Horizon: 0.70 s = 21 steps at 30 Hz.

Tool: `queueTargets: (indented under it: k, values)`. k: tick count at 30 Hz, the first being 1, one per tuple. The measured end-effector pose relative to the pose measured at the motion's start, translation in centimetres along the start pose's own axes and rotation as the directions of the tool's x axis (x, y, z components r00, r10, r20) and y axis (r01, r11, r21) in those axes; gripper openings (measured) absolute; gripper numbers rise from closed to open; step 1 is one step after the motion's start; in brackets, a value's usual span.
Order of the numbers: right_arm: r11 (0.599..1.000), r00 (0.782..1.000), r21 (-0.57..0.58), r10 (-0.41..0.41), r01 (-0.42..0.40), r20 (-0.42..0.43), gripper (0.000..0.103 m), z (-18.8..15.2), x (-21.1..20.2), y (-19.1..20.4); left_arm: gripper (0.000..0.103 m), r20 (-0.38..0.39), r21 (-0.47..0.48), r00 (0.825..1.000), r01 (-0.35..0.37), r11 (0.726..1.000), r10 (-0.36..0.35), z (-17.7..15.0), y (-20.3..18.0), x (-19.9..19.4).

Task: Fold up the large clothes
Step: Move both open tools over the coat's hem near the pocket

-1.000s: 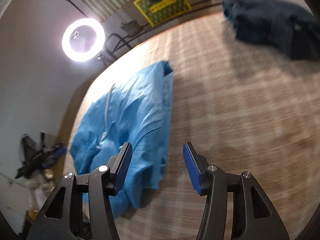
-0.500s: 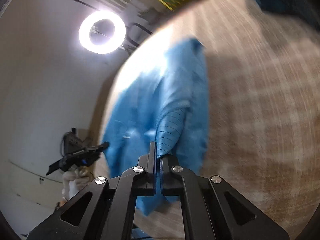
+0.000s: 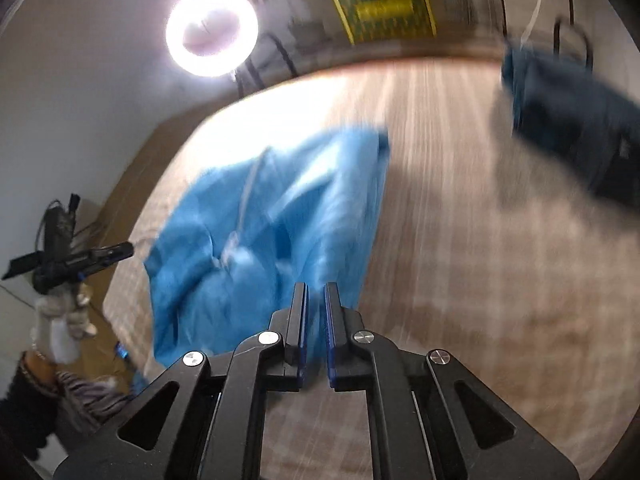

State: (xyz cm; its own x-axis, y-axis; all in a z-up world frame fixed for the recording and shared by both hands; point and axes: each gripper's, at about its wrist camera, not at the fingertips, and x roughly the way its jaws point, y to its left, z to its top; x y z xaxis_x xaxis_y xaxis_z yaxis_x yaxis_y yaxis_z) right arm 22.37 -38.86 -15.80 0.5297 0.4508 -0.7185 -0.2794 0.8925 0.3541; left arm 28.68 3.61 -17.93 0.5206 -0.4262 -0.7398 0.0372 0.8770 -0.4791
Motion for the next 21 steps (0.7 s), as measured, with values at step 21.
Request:
queueTargets:
  k: [21]
  values:
    - [0.981, 0.983, -0.137, -0.154, 0.139, -0.099, 0.006, 6.9, 15.2, 0.1, 0.033, -0.122, 0.221, 0.989, -0.056, 0.974, 0.084, 6.5, -8.0, 17.3]
